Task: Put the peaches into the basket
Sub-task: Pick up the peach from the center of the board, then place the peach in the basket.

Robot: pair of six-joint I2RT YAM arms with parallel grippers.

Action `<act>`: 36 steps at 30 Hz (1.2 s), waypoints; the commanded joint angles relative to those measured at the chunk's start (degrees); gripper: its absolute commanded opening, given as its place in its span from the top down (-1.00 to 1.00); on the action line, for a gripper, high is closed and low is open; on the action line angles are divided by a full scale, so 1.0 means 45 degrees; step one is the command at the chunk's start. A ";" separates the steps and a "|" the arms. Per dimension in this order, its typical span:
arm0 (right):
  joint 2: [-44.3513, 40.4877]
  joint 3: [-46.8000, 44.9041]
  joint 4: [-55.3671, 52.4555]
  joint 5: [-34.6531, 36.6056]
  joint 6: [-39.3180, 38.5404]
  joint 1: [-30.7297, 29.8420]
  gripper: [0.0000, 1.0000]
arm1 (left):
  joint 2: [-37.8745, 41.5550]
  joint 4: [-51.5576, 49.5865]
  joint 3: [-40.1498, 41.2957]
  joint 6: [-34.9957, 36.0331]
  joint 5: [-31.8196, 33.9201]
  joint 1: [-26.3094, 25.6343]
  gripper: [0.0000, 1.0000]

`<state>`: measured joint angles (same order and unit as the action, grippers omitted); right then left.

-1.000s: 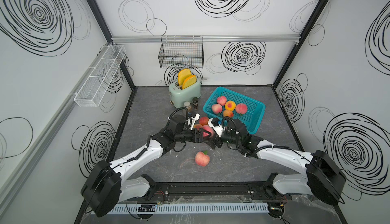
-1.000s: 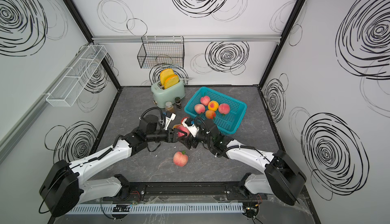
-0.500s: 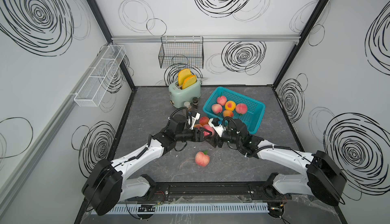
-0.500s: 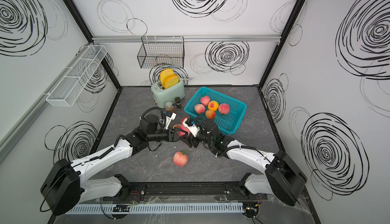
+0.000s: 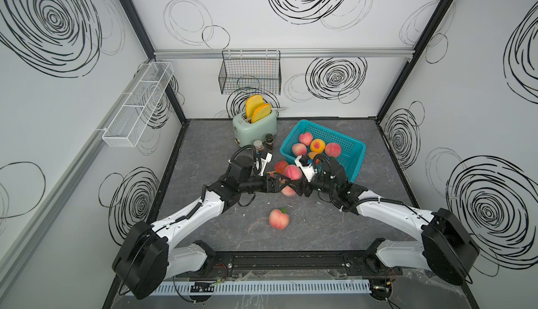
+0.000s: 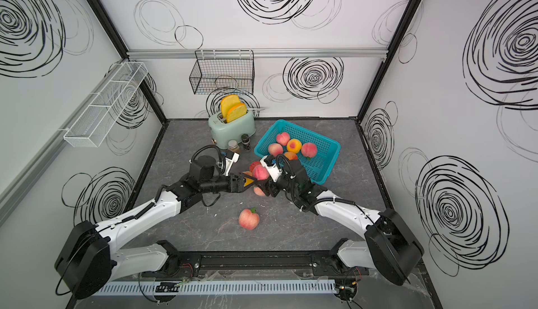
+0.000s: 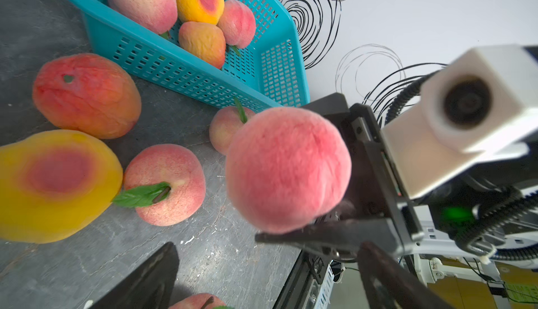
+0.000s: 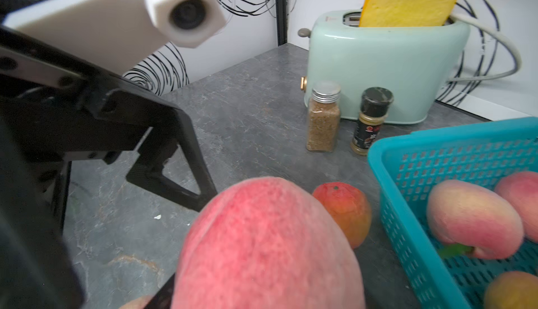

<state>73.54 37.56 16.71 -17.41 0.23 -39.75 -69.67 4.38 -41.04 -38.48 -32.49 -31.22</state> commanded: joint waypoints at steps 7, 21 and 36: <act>-0.0014 0.0917 -0.1466 0.0472 0.0045 0.1475 -0.31 | 0.0449 0.0657 -0.0752 -0.0277 0.0694 0.0388 -0.97; 0.0473 0.1986 -0.3047 0.1820 0.0221 0.3915 -0.32 | -0.0330 0.0022 -0.1725 0.0843 0.3908 -0.0762 -0.97; 0.2244 0.2944 -0.4250 0.2149 -0.0029 0.5979 -0.32 | -0.1125 0.0117 -0.2356 0.1478 0.4416 -0.1519 -0.97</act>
<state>82.46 49.21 -0.12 -8.29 0.82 -13.45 -74.37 3.09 -50.15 -33.04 -13.78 -37.78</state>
